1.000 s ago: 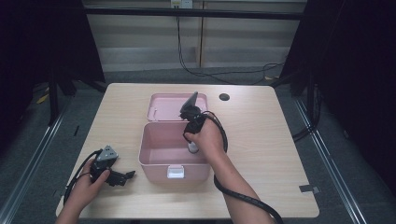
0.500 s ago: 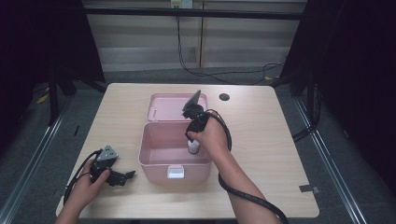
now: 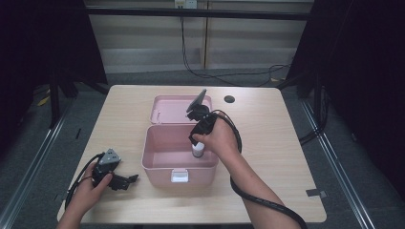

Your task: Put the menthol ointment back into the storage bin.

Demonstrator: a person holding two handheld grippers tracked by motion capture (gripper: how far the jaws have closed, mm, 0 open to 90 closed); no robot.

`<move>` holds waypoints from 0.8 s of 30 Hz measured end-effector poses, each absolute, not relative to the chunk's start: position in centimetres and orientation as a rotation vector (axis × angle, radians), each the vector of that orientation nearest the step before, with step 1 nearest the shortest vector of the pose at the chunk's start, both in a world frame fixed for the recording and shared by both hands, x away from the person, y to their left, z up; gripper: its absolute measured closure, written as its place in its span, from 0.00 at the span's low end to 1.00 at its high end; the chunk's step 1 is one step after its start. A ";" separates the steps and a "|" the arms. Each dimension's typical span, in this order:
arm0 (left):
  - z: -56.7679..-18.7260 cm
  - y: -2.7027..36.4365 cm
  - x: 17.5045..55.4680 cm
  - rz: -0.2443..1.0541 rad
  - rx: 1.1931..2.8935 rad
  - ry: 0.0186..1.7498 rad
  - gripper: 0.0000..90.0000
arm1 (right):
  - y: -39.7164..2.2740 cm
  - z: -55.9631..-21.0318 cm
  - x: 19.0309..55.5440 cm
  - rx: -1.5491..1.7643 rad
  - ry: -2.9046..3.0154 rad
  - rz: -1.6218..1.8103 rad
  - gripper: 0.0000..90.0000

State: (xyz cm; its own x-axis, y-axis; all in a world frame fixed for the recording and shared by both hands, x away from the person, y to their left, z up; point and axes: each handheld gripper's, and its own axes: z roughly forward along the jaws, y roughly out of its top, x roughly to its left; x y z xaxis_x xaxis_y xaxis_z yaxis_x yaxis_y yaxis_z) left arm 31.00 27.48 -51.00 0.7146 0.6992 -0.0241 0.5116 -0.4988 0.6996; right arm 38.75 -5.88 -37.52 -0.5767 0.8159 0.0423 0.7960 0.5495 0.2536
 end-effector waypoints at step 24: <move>-51.0 27.5 31.0 0.343 2.212 0.914 0.00 | -8.8 -35.0 36.1 1.032 2.841 0.449 0.25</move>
